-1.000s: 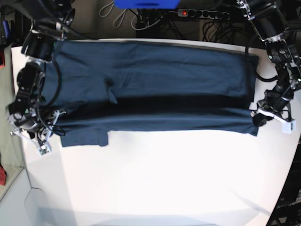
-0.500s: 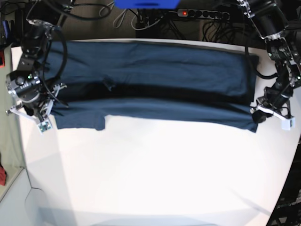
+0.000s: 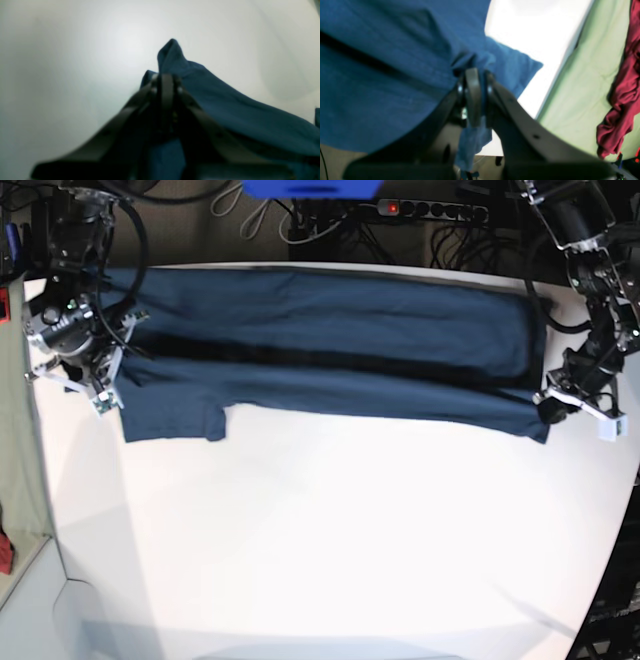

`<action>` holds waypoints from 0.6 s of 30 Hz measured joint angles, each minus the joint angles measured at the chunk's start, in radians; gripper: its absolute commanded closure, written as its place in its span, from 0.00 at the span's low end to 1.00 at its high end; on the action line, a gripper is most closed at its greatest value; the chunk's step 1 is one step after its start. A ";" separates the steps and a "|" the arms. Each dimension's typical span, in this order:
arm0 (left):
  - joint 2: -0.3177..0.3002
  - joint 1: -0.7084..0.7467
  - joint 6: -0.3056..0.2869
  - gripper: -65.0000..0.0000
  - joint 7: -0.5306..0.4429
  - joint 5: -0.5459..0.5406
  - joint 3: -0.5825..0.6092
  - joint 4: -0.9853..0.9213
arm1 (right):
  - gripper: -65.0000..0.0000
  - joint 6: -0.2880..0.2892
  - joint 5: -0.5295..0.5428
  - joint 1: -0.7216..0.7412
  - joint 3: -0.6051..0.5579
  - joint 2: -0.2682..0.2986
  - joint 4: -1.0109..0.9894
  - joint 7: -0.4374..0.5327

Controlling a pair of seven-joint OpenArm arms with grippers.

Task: Layout the t-shirt on the table in an organized manner, then fold the t-shirt properly
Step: 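Drag the folded hem toward the collar edge with both grippers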

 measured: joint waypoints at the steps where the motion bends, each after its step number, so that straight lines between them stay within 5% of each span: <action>1: -0.001 0.000 0.000 1.00 -0.001 0.000 0.000 -0.001 | 1.00 0.000 -0.001 -0.003 0.000 0.000 0.000 0.003; 18: 0.008 0.014 0.003 1.00 -0.023 0.011 -0.002 -0.146 | 1.00 0.000 -0.005 -0.031 0.001 -0.020 -0.189 0.182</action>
